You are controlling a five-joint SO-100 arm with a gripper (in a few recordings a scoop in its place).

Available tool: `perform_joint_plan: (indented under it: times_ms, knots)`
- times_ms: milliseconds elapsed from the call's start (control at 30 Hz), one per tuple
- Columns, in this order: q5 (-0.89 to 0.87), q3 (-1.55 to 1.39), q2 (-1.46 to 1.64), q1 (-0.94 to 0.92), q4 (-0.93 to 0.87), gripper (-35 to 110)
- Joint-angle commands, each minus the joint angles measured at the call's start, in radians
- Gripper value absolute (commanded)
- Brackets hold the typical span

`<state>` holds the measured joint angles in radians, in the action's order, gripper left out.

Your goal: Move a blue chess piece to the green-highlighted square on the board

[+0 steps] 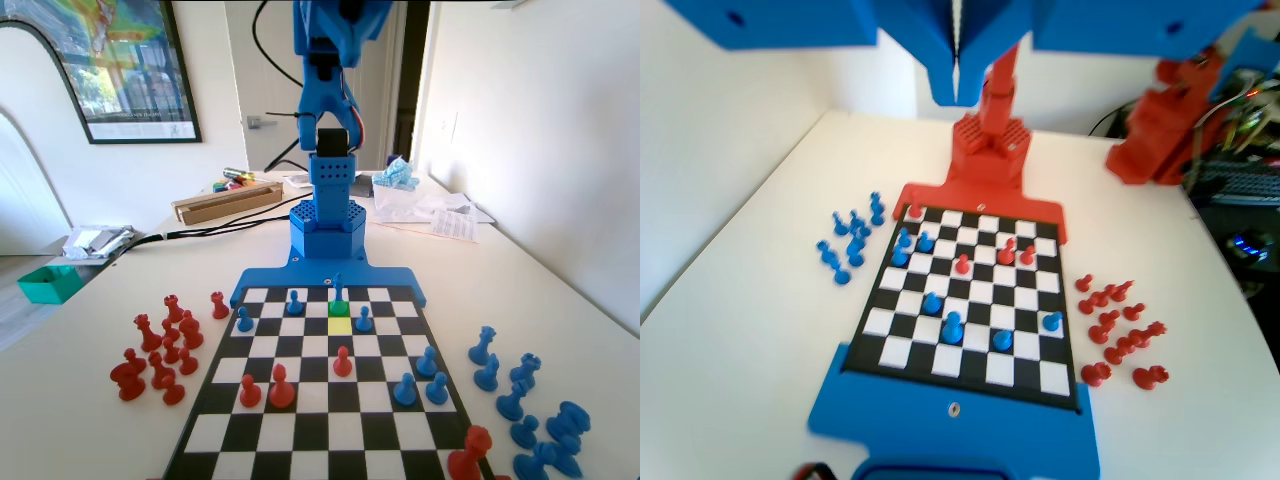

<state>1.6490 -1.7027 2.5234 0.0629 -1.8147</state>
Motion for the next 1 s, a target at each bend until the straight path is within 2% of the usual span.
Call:
perform_joint_plan:
  times_ms: [0, 433, 967]
  knots:
    - [0.014, -0.121, 0.195, -0.002, 0.014, 1]
    - [0.06, -0.463, 0.442, -0.049, 0.213, 1]
    - [0.072, -0.482, 0.531, -0.084, 0.242, 1]
